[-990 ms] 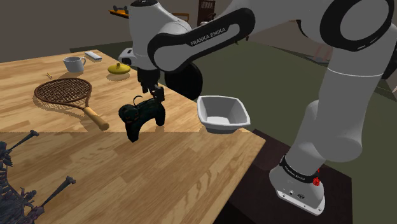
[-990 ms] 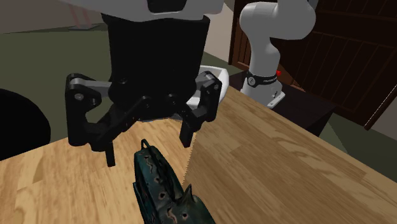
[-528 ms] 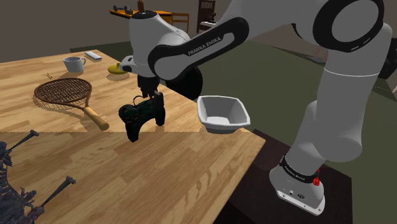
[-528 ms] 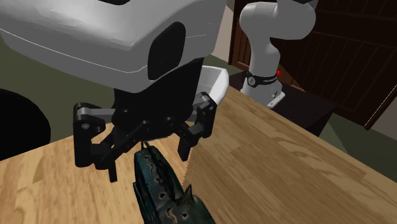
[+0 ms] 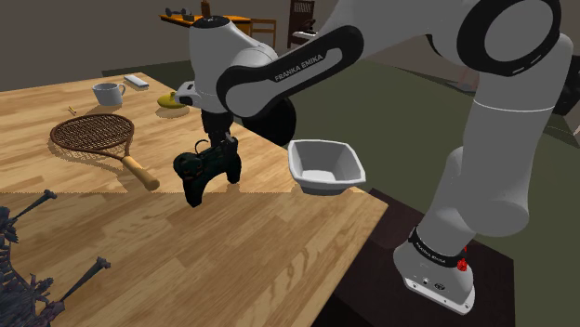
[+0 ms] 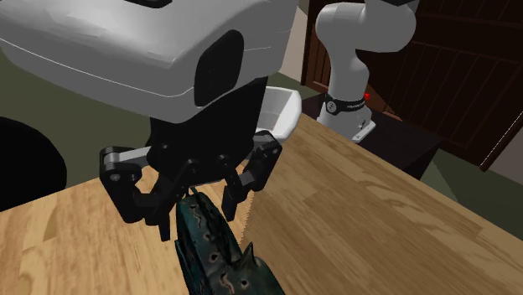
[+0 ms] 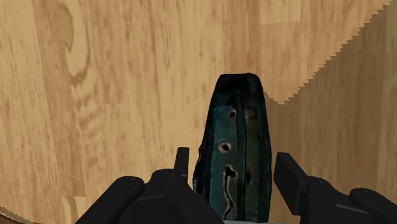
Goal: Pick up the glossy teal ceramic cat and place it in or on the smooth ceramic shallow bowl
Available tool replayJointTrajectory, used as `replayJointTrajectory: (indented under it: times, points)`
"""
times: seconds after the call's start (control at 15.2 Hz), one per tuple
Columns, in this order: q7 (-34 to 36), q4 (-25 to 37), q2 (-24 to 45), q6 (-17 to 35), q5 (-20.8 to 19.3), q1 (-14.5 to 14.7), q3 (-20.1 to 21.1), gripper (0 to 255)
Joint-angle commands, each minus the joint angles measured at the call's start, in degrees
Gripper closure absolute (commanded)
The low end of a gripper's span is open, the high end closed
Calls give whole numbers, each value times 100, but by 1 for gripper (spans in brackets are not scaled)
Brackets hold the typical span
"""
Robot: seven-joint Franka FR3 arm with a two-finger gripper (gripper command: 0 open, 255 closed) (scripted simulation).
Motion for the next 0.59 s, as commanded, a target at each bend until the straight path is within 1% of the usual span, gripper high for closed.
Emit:
replayJointTrajectory:
  times: [0.0, 0.4, 0.53]
  points:
    - [0, 0, 6, -4, 1, 2, 1, 255]
    - [0, -8, 3, 1, 1, 1, 1, 255]
    - [-38, 74, -53, -132, 33, -2, 9, 255]
